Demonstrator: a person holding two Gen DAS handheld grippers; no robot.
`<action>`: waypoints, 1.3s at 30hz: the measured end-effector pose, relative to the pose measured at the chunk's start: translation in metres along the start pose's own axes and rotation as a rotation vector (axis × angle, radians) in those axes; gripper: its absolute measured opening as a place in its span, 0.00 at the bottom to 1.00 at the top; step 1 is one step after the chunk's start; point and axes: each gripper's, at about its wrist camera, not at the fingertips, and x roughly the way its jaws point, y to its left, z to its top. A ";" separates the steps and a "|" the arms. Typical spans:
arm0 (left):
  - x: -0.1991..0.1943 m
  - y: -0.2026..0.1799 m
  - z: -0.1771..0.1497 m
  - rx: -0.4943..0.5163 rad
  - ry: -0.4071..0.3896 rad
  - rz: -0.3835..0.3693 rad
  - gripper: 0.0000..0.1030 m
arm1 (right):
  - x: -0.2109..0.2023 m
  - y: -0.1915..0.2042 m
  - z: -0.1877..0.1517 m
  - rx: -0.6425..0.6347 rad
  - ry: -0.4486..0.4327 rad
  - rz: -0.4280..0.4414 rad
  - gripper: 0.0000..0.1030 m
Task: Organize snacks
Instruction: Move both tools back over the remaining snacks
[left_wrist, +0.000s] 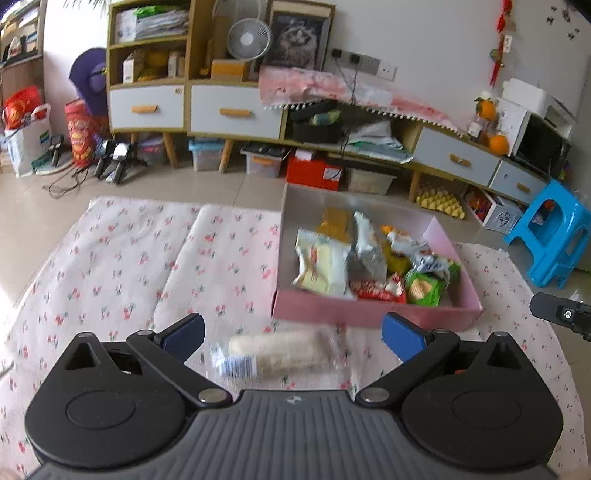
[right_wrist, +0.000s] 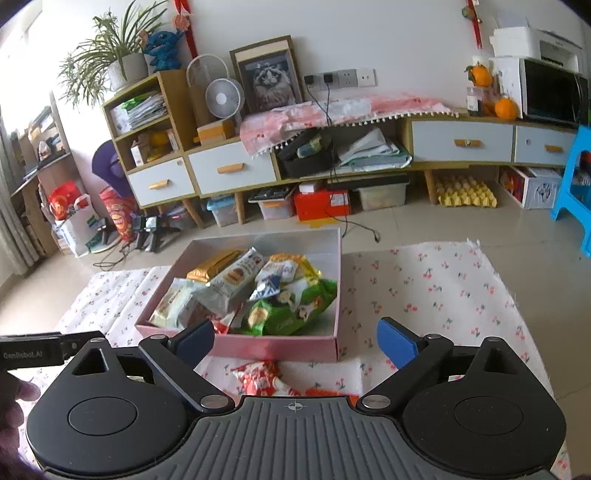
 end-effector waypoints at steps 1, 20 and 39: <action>0.000 0.001 -0.003 -0.005 0.004 -0.001 0.99 | 0.001 -0.001 -0.003 0.005 0.002 0.001 0.94; 0.026 -0.059 -0.057 0.266 -0.007 -0.124 0.97 | 0.019 -0.032 -0.044 -0.033 0.079 -0.078 0.94; 0.043 -0.080 -0.068 0.329 0.064 -0.202 0.39 | 0.052 -0.022 -0.039 -0.052 0.120 0.031 0.92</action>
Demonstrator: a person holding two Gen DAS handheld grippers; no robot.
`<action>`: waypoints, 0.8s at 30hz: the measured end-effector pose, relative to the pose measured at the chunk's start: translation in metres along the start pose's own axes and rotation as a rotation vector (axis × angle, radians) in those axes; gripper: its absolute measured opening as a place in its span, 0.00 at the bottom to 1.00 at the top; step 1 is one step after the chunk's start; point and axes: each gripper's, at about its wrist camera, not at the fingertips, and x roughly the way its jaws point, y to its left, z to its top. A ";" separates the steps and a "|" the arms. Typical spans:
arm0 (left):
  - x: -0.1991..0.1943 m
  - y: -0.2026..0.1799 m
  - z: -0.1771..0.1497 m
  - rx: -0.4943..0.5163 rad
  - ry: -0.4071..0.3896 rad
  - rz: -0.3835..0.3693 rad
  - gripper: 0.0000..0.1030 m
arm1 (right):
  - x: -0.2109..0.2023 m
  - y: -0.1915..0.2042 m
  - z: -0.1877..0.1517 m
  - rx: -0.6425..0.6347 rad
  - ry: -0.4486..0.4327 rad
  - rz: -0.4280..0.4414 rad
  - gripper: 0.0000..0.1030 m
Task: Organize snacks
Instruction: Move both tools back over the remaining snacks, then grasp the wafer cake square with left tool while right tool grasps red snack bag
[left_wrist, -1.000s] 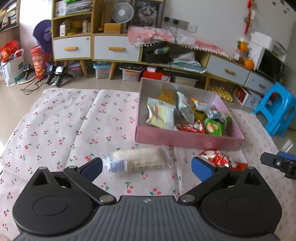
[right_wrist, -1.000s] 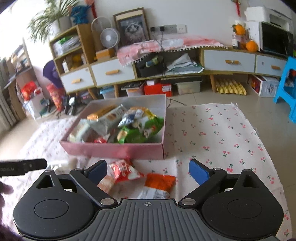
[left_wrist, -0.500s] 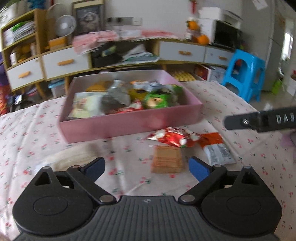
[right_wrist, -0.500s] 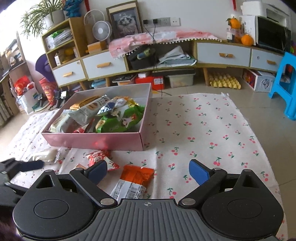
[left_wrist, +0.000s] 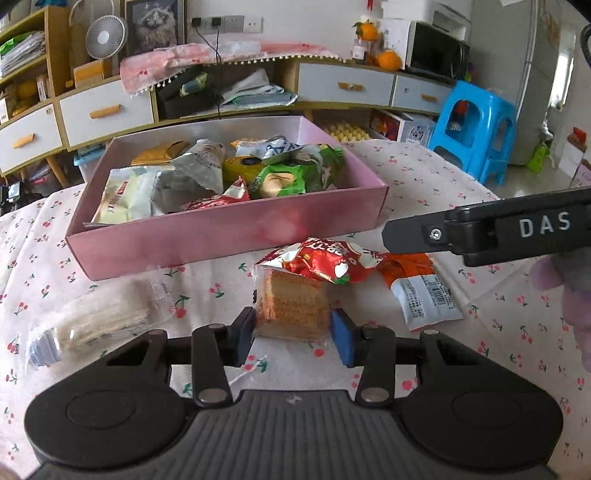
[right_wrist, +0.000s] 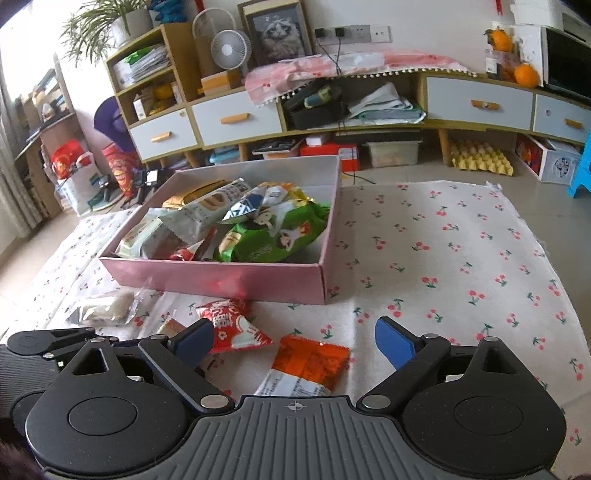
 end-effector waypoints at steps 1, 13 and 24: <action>0.001 0.002 0.001 -0.008 0.006 0.002 0.39 | 0.001 0.001 0.001 -0.001 0.000 0.001 0.91; -0.012 0.031 0.002 -0.078 0.037 0.023 0.38 | 0.025 0.044 0.009 -0.084 0.051 0.097 0.60; -0.015 0.043 0.004 -0.098 0.045 0.000 0.38 | 0.041 0.054 0.002 -0.165 0.116 0.053 0.38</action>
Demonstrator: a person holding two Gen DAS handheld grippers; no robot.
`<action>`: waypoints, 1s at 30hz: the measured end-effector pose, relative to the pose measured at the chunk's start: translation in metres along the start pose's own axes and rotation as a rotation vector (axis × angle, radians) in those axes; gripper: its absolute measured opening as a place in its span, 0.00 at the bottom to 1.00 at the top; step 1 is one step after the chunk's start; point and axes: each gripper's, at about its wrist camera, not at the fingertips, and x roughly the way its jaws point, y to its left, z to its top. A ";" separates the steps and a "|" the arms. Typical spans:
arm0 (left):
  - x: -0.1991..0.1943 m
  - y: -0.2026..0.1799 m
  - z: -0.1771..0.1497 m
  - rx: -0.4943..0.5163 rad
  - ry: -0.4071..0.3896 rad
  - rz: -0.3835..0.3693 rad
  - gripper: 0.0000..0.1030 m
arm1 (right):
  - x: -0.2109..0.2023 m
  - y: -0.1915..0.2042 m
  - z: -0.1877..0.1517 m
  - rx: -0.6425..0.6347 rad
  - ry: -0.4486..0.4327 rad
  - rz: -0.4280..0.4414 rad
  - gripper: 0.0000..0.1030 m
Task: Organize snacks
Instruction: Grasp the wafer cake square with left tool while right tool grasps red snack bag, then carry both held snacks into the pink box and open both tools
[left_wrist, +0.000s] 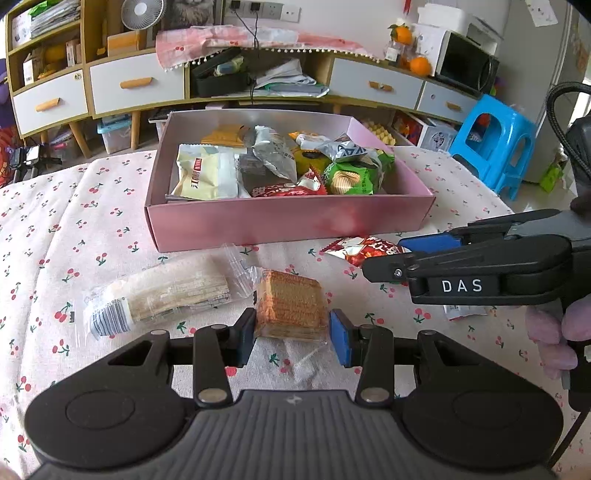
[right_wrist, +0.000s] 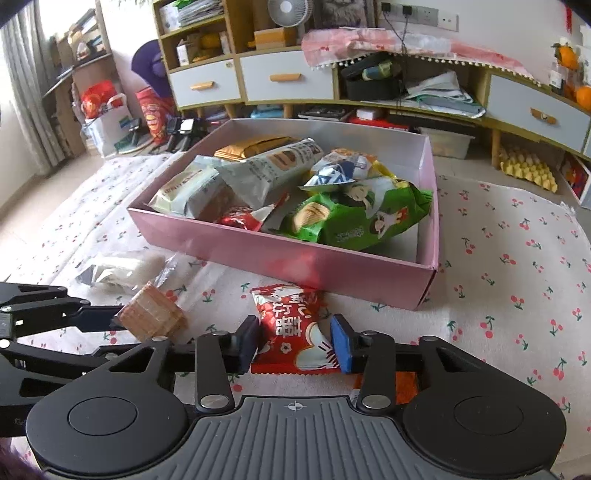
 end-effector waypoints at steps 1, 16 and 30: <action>0.000 0.000 0.000 0.002 0.001 -0.001 0.38 | 0.000 -0.001 0.000 -0.001 0.002 0.005 0.37; -0.010 0.002 0.002 0.006 -0.013 -0.023 0.38 | -0.016 0.000 -0.004 0.015 0.066 0.058 0.27; -0.027 0.004 0.017 -0.044 -0.076 -0.041 0.38 | -0.049 -0.011 0.008 0.099 -0.030 0.077 0.27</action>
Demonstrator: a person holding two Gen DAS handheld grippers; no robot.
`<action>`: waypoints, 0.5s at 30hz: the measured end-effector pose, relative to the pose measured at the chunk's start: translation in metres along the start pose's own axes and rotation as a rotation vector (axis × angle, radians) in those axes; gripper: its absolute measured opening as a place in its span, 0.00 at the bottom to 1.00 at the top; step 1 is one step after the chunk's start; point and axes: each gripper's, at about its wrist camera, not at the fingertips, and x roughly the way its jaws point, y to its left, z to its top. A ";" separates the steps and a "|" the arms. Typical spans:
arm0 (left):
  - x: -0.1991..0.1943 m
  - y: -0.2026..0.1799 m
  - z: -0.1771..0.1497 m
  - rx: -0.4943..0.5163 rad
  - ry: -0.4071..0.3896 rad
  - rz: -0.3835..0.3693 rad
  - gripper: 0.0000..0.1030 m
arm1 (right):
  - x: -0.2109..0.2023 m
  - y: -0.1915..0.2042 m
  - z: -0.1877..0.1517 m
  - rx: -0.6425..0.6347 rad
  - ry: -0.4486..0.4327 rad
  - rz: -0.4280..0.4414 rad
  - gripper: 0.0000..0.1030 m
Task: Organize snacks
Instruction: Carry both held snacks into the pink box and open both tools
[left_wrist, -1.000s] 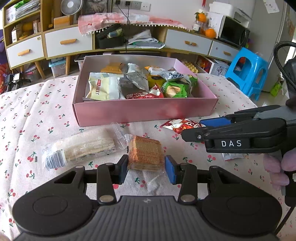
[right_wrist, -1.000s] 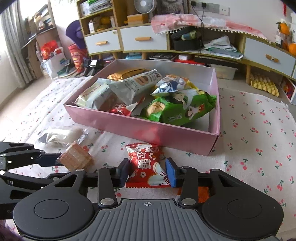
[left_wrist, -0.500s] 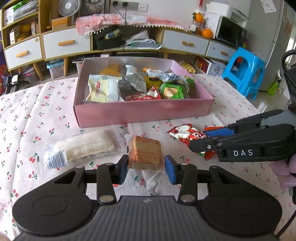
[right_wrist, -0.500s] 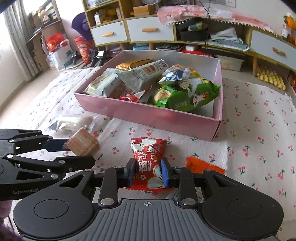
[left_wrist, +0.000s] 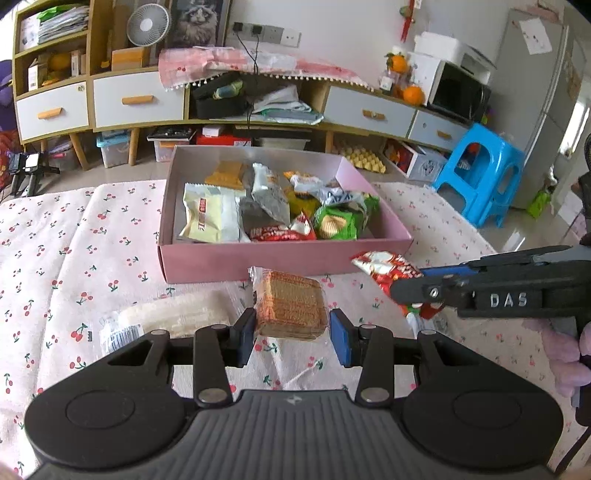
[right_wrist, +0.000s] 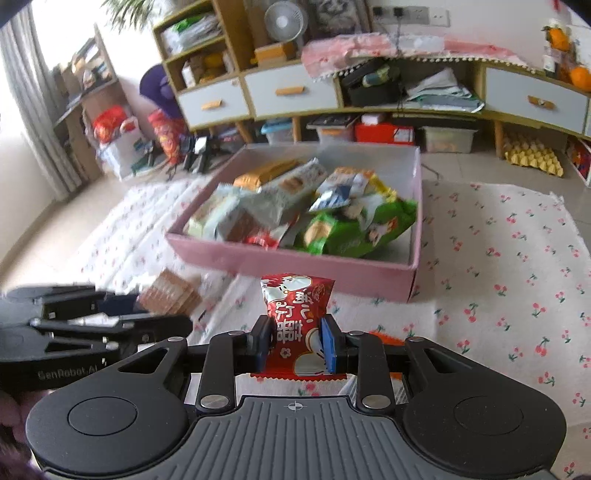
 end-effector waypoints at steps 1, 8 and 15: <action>-0.001 0.000 0.002 -0.001 -0.007 0.002 0.38 | -0.002 -0.001 0.002 0.013 -0.012 -0.001 0.27; 0.004 0.002 0.025 0.016 -0.058 0.036 0.38 | -0.006 -0.018 0.024 0.129 -0.081 -0.029 0.27; 0.035 0.005 0.051 0.009 -0.044 0.011 0.38 | 0.003 -0.049 0.051 0.266 -0.154 -0.059 0.27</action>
